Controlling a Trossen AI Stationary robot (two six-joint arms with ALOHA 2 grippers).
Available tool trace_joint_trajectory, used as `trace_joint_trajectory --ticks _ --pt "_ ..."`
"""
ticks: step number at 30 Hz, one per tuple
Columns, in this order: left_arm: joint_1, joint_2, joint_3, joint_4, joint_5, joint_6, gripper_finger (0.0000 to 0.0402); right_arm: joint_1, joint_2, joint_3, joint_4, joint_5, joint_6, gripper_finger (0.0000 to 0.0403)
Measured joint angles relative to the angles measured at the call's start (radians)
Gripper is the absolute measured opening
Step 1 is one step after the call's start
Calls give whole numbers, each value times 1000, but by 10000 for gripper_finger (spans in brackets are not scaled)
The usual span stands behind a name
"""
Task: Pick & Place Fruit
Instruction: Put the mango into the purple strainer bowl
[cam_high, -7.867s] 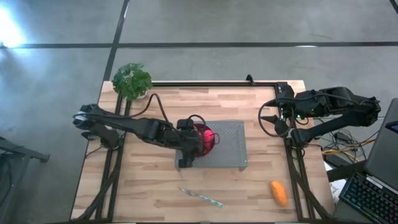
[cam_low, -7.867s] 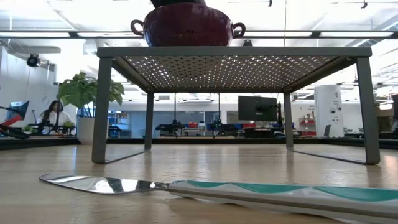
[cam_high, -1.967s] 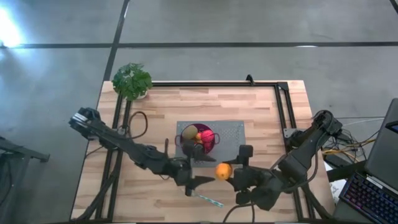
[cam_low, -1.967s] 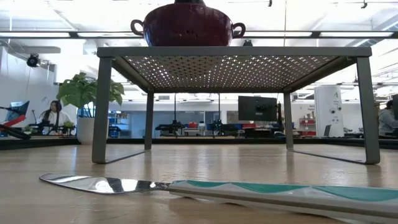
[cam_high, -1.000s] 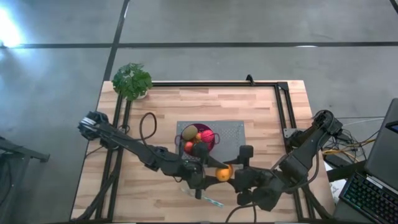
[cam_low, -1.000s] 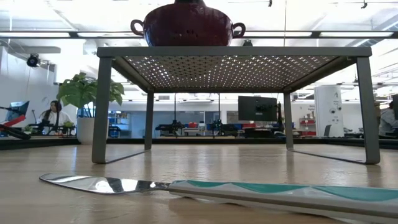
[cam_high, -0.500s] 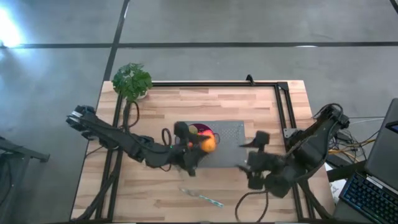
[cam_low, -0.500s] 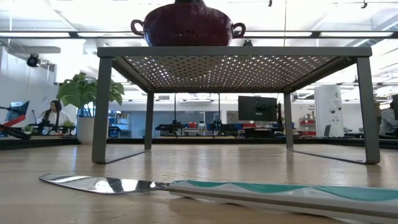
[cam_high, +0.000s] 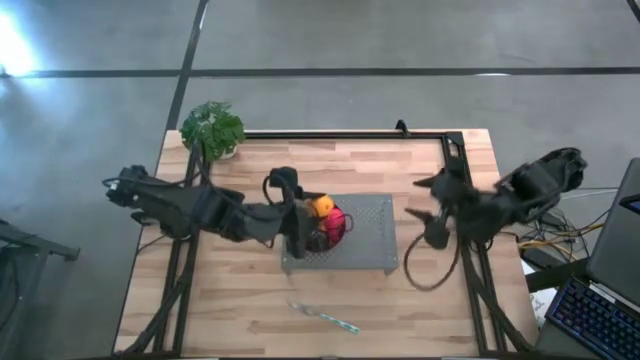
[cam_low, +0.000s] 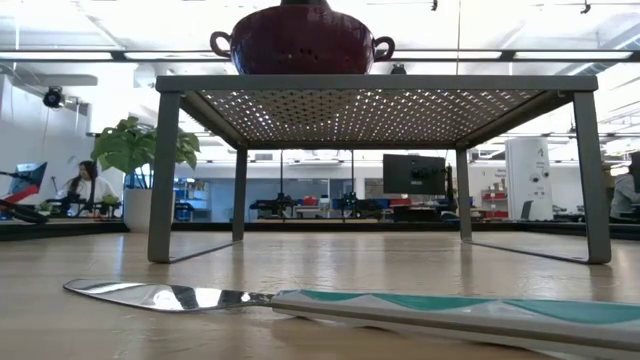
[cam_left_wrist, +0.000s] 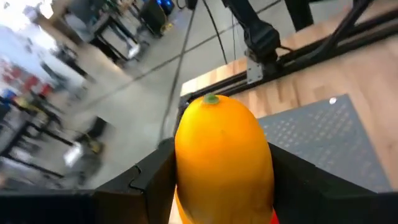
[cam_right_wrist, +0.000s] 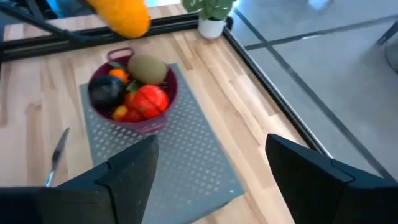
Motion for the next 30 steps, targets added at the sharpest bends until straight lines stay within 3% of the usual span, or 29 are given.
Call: trace_joint_trajectory --ticks 11,16,22,30 --pt "82 68 102 -201 72 -254 215 -154 -80 0 0 -54 -125 271" --pt "82 94 104 -207 123 -318 215 -173 -78 0 -1 -59 -152 267" --pt "81 121 103 -253 201 -195 215 -173 -78 -4 -2 -60 -152 277" --pt "81 164 102 -254 202 35 215 -172 -78 -5 -2 -61 -151 299"
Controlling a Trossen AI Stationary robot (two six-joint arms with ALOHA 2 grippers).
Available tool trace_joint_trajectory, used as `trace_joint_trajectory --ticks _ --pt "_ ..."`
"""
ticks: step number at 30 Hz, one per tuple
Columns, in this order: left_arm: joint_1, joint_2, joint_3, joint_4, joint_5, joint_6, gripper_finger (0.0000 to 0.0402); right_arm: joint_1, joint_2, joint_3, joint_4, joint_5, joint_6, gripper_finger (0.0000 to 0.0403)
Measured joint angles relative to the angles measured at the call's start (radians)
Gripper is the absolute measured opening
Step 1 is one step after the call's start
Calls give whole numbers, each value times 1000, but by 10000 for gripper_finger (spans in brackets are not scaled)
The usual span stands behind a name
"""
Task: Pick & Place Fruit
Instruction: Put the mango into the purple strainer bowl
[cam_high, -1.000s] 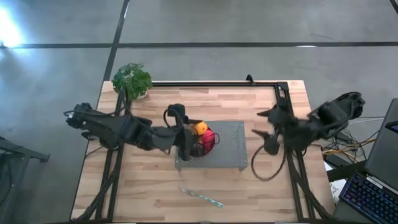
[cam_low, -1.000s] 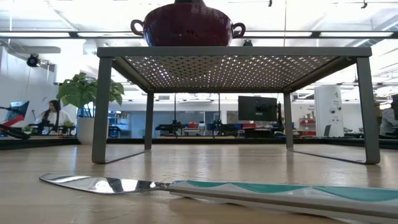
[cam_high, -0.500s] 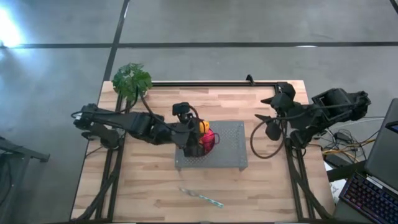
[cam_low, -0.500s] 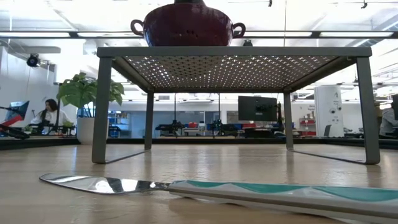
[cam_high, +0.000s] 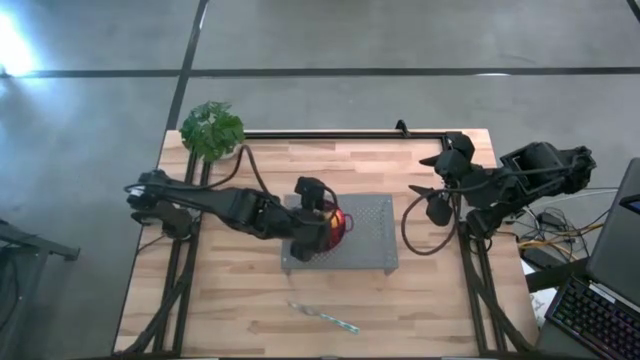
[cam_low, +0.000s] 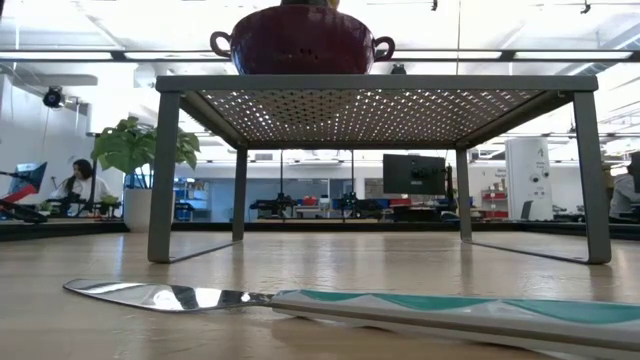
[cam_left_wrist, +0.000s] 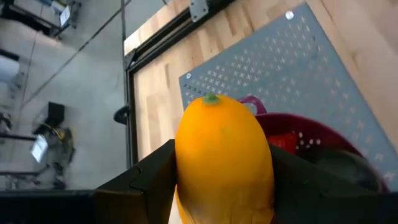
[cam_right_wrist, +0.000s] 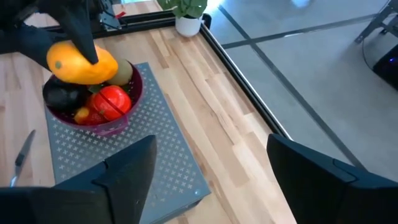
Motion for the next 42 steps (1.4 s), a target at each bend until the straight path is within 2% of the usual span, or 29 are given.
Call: trace_joint_trajectory --ticks 9,14,23,32,42 --pt "-2 53 -1 2 0 256 216 0 0 -1 -22 0 0 313" --pt "-5 72 -2 0 2 338 216 0 0 -1 -27 0 0 305" --pt "-21 72 -2 -3 5 330 220 0 0 -1 -42 0 0 278" --pt "-23 71 -3 -8 -35 287 282 0 0 -1 -43 0 3 263" --pt "-62 65 57 -18 -74 281 298 0 0 -1 -43 0 3 284"
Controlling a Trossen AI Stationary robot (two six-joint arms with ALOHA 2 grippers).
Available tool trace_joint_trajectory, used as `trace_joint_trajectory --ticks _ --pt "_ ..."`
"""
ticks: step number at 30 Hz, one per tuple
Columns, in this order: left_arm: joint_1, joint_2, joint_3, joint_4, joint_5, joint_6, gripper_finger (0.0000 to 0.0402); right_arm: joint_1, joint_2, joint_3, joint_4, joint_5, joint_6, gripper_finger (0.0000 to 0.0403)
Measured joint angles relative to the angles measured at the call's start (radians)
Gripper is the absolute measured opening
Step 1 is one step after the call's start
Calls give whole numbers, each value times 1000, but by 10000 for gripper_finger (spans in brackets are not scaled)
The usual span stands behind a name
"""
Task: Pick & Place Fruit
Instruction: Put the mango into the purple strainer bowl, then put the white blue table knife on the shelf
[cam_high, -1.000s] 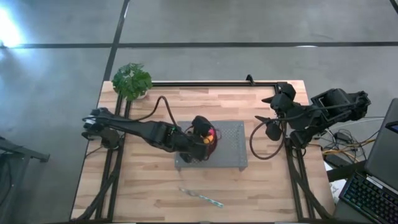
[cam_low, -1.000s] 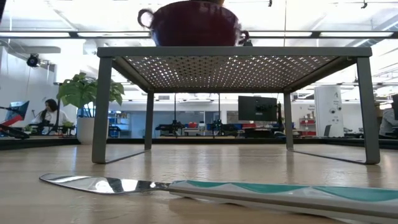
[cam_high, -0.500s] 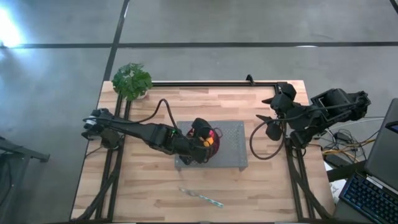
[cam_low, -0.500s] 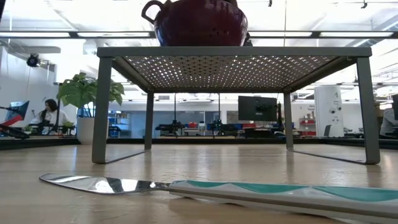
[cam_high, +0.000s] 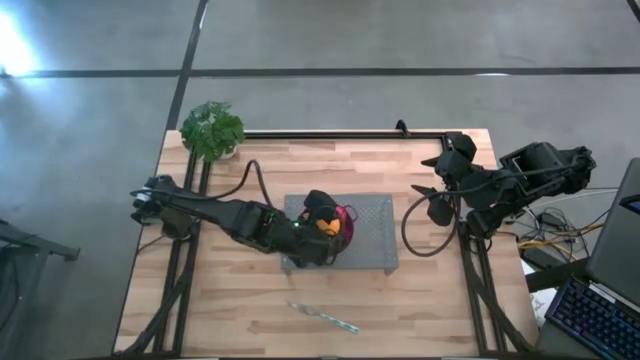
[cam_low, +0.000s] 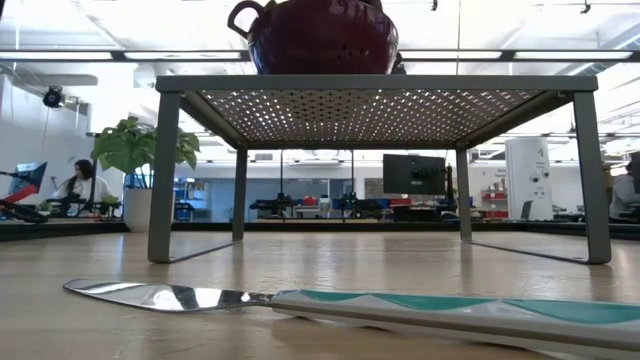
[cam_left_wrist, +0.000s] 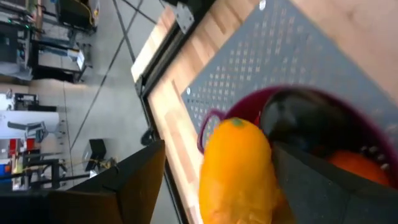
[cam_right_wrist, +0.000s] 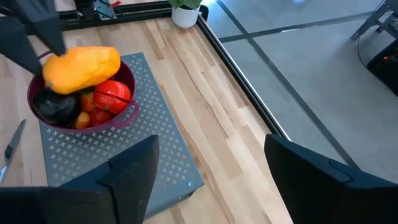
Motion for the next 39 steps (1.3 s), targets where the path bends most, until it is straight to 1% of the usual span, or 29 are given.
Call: trace_joint_trajectory --ticks 8,12,16,19,24,29,36,37,39 --pt "-56 -2 36 -76 -12 -55 298 0 0 0 0 0 0 302" --pt "-100 -4 53 -135 -92 -103 298 0 0 0 -1 0 0 302" --pt "-153 -5 74 -206 -185 -182 298 0 0 0 -2 0 0 291" --pt "-201 -5 96 -278 -226 -300 298 0 0 0 -3 0 0 280" --pt "-285 -7 122 -390 -228 -526 298 0 2 0 -3 -42 -4 263" --pt "-357 -7 124 -475 -228 -730 298 14 25 -3 -3 -99 3 246" --pt "-456 -7 124 -680 -220 -1167 298 105 105 -16 -14 -181 82 228" --pt "-469 -7 124 -685 -218 -1213 298 128 119 -16 -15 -185 101 226" --pt "-499 -10 120 -679 -218 -1257 298 174 144 -17 -15 -198 139 224"
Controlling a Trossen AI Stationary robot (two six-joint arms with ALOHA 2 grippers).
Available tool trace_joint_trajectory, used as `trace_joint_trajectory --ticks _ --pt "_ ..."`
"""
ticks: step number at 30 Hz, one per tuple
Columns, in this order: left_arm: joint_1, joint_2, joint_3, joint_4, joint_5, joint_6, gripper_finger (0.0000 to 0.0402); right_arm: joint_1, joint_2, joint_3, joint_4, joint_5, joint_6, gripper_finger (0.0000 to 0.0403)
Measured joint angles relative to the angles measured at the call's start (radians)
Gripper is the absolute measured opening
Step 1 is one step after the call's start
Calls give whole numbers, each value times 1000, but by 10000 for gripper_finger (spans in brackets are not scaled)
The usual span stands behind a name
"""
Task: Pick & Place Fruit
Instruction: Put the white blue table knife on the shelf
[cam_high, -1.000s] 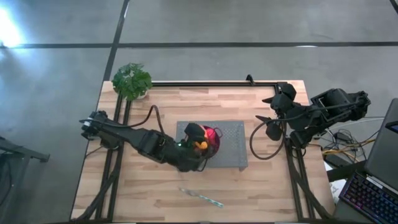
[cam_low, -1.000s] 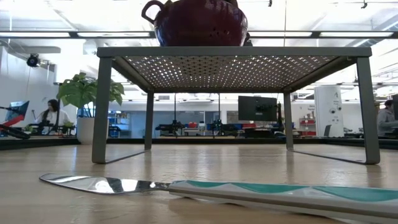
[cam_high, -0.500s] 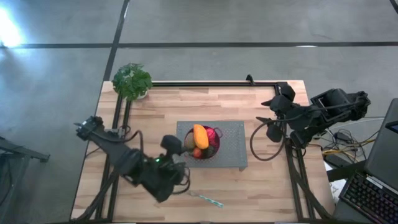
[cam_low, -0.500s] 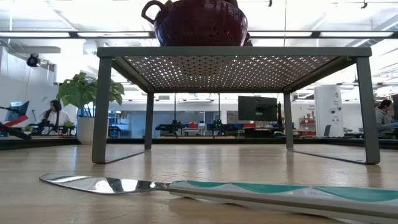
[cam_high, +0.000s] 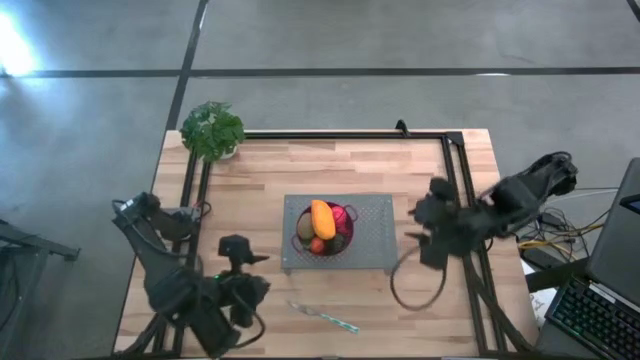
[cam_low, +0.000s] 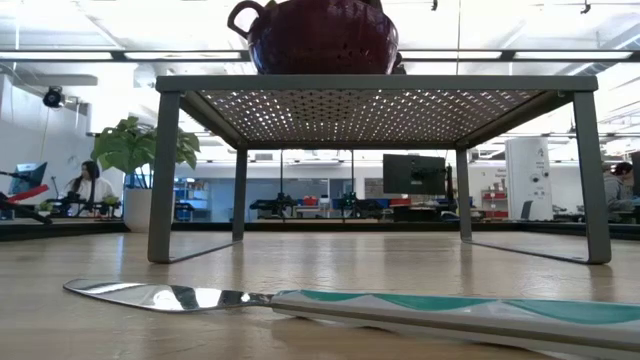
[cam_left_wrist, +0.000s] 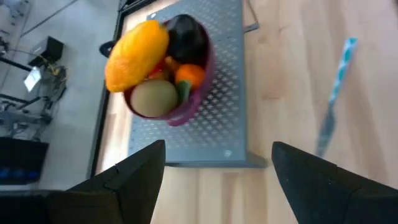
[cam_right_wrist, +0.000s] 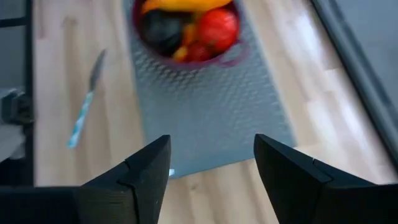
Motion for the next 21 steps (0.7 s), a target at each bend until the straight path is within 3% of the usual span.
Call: trace_joint_trajectory --ticks 5,12,21 --pt "-71 -7 -18 -1 -32 -88 297 137 70 0 1 1 138 231" --pt "-145 -14 -102 5 -173 -176 294 308 220 -4 31 79 332 246" --pt "-162 -14 -298 91 -274 -314 293 370 443 -4 170 104 429 237"
